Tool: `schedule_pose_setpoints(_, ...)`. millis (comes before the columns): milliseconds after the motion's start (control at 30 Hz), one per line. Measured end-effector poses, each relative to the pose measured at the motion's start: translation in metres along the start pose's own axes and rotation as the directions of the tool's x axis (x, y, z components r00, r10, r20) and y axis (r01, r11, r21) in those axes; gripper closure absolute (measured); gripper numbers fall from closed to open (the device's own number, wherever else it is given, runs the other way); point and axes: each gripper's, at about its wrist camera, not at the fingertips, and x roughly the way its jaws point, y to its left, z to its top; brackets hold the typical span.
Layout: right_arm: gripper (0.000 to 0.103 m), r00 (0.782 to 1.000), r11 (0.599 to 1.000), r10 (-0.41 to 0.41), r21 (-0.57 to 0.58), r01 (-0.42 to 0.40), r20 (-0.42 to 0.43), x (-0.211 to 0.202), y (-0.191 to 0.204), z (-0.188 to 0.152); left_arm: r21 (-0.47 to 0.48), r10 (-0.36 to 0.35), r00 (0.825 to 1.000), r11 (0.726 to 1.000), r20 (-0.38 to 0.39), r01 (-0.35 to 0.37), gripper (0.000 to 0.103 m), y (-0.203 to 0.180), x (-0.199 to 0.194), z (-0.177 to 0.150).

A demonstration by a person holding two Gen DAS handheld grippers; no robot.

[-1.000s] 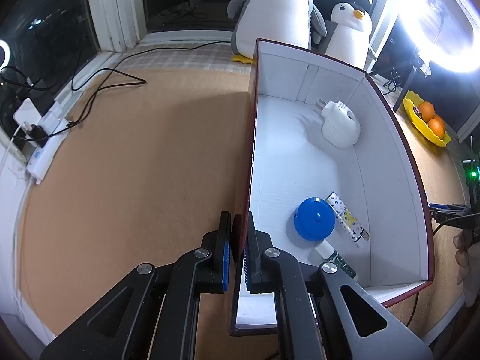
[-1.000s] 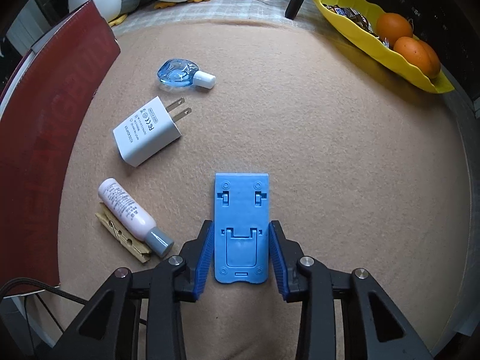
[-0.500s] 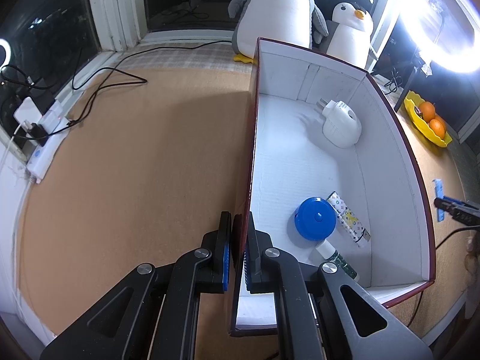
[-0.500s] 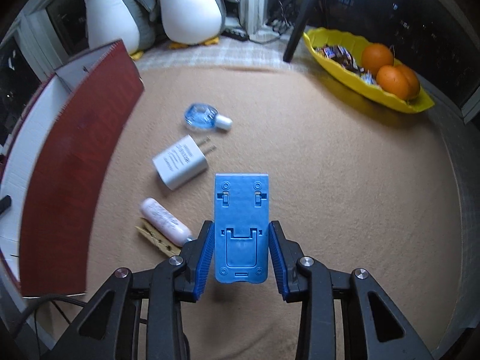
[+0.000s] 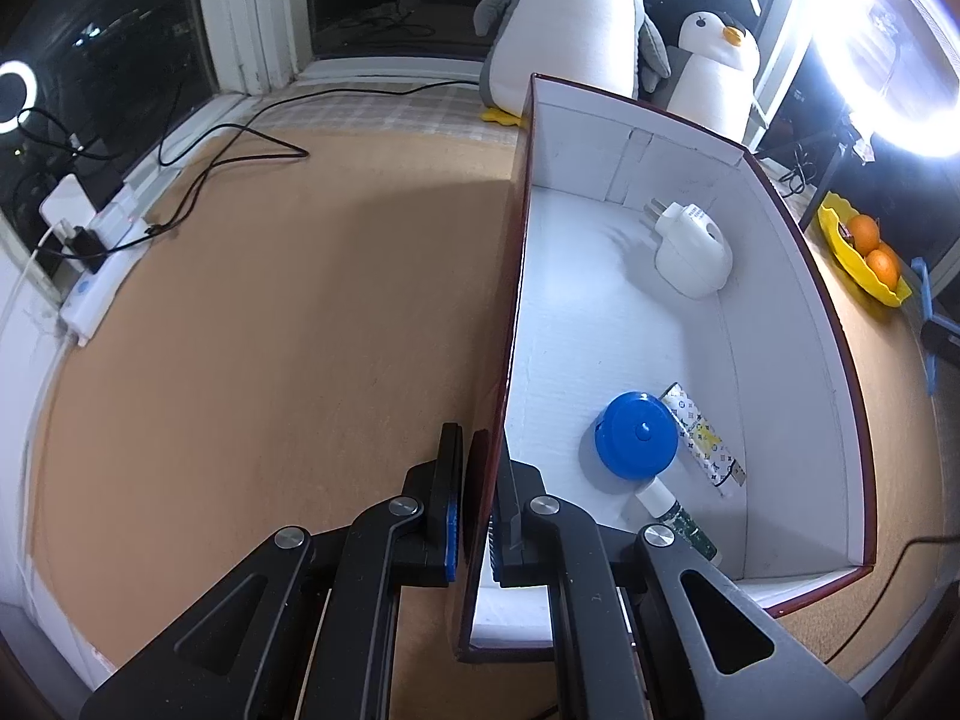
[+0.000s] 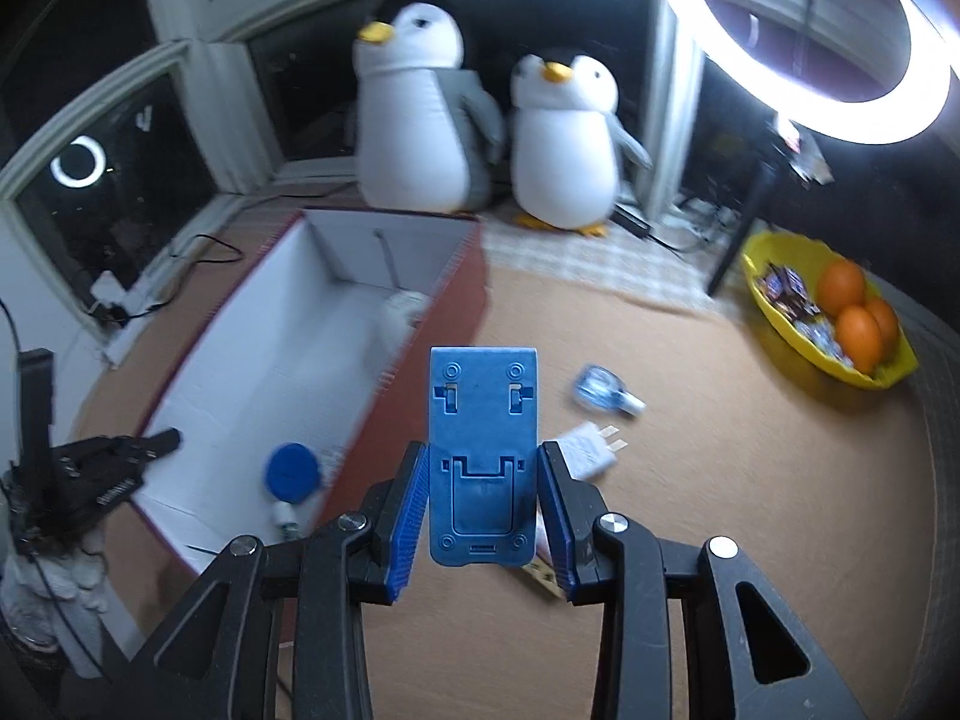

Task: Organize rigid objects
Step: 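Carry the phone stand over the box and release it inside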

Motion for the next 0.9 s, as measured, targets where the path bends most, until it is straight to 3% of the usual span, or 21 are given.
schedule_pose_setpoints(400,0.07,0.991,0.982,0.128,-0.136,-0.13,-0.022,0.019,0.065,0.009,-0.042,0.027,1.0,0.999,0.004,-0.027,0.097,0.002,-0.003,-0.009)
schedule_pose_setpoints(900,0.07,0.985,0.97,0.15,-0.178,-0.163,-0.082,0.051,0.085,0.013,-0.066,0.048,0.999,0.997,0.005,-0.047,0.097,0.0,-0.004,-0.012)
